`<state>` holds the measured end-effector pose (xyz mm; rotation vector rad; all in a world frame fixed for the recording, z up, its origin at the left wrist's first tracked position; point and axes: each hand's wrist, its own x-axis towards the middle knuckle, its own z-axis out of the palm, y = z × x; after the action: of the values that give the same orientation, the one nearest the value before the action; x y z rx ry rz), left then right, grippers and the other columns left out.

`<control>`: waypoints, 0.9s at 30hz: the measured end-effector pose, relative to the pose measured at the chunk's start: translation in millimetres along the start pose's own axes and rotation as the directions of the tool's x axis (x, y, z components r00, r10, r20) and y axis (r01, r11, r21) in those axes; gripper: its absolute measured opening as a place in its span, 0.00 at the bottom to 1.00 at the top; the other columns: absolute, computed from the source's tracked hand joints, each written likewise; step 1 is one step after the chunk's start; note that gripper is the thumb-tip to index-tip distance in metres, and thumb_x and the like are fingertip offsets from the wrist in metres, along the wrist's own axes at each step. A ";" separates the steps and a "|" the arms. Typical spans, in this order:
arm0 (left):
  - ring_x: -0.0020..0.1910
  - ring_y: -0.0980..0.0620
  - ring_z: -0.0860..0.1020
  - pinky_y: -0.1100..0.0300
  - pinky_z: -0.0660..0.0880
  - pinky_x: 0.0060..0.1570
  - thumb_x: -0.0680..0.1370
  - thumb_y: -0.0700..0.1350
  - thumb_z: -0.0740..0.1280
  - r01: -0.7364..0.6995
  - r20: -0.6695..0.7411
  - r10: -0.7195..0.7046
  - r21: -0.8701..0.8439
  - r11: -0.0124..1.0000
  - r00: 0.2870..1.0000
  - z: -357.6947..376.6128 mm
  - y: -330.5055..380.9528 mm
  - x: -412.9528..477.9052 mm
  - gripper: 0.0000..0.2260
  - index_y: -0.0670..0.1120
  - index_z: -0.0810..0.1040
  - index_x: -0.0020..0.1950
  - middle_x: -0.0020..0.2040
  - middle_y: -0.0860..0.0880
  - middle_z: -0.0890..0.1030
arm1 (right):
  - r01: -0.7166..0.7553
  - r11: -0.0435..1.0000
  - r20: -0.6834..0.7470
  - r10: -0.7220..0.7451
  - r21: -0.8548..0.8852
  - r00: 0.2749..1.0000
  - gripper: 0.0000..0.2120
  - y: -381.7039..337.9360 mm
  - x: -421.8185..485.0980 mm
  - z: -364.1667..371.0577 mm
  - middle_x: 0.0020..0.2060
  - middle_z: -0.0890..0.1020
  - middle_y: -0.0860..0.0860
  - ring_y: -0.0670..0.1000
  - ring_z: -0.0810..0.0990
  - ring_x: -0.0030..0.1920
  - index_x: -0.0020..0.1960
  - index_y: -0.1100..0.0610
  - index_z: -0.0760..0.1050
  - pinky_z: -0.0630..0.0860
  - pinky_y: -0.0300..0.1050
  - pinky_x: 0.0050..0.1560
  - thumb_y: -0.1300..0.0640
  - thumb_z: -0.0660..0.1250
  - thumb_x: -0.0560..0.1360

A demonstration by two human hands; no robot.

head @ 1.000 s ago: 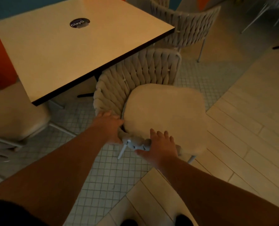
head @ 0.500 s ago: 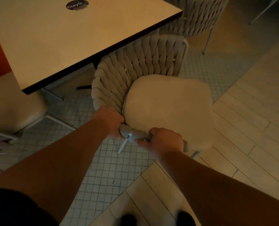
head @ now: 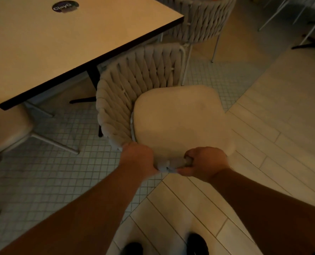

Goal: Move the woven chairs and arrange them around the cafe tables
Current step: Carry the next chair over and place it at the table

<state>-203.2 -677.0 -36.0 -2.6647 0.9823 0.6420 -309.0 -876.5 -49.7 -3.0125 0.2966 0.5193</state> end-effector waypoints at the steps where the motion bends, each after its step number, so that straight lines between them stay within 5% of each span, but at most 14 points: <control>1: 0.53 0.48 0.79 0.52 0.71 0.55 0.75 0.70 0.66 0.022 -0.001 -0.022 -0.034 0.999 1.000 1.5 13.7 -3.9 0.20 0.53 0.77 0.44 0.46 0.51 0.82 | 0.018 1.000 -0.017 -0.018 -0.011 1.000 0.41 11.7 -4.5 2.3 0.40 0.80 0.45 0.50 0.79 0.42 0.47 0.45 0.77 0.72 0.44 0.39 0.14 0.50 0.57; 4: 0.58 0.45 0.78 0.51 0.67 0.55 0.77 0.66 0.67 0.080 0.014 -0.078 -0.127 0.989 0.997 4.5 55.6 -12.3 0.18 0.52 0.77 0.46 0.53 0.50 0.83 | 0.025 0.999 -0.087 -0.023 0.028 0.996 0.55 45.9 -18.4 4.9 0.42 0.83 0.45 0.50 0.81 0.43 0.51 0.44 0.81 0.78 0.45 0.43 0.09 0.36 0.53; 7: 0.58 0.44 0.78 0.48 0.68 0.58 0.78 0.66 0.66 0.096 0.025 -0.094 -0.163 0.982 0.995 9.0 96.7 -17.1 0.17 0.52 0.78 0.48 0.49 0.51 0.81 | -0.020 0.997 -0.117 0.028 0.071 0.993 0.56 80.9 -25.4 8.0 0.40 0.84 0.44 0.49 0.82 0.43 0.51 0.42 0.84 0.80 0.47 0.44 0.12 0.29 0.59; 9: 0.56 0.45 0.79 0.49 0.69 0.56 0.78 0.67 0.66 0.100 0.017 -0.099 -0.185 0.978 0.995 10.6 122.1 -17.2 0.18 0.52 0.79 0.47 0.45 0.52 0.79 | -0.036 0.998 -0.120 0.042 0.050 0.992 0.53 104.3 -26.4 10.6 0.40 0.84 0.42 0.48 0.81 0.43 0.50 0.41 0.85 0.79 0.48 0.44 0.12 0.32 0.60; 13: 0.58 0.45 0.79 0.48 0.72 0.59 0.79 0.65 0.66 0.089 0.017 -0.087 -0.205 0.975 0.996 9.0 160.2 -11.6 0.18 0.52 0.81 0.54 0.54 0.50 0.83 | -0.033 0.999 -0.115 0.033 -0.005 0.993 0.43 137.8 -29.0 9.3 0.41 0.84 0.43 0.49 0.82 0.44 0.50 0.40 0.85 0.78 0.47 0.45 0.16 0.42 0.62; 24: 0.63 0.44 0.78 0.47 0.72 0.62 0.79 0.67 0.66 0.094 0.057 -0.083 -0.212 0.973 0.995 -5.7 181.3 -6.7 0.21 0.52 0.80 0.59 0.59 0.50 0.82 | -0.047 0.998 -0.084 0.043 -0.048 0.996 0.44 160.2 -23.8 2.5 0.39 0.83 0.44 0.50 0.81 0.42 0.49 0.44 0.85 0.76 0.46 0.45 0.17 0.42 0.62; 27: 0.65 0.44 0.78 0.47 0.73 0.64 0.75 0.70 0.69 0.005 0.058 0.015 -0.316 0.949 0.998 -13.9 167.6 -17.2 0.26 0.52 0.78 0.62 0.61 0.49 0.81 | -0.085 0.996 -0.075 0.082 -0.030 0.994 0.50 156.8 -29.1 4.4 0.46 0.84 0.44 0.51 0.81 0.51 0.51 0.43 0.84 0.73 0.50 0.58 0.13 0.36 0.63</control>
<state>-321.0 -798.0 -26.0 -2.8949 0.9388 0.9483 -368.8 -1024.3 -49.7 -3.0674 0.4243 0.4237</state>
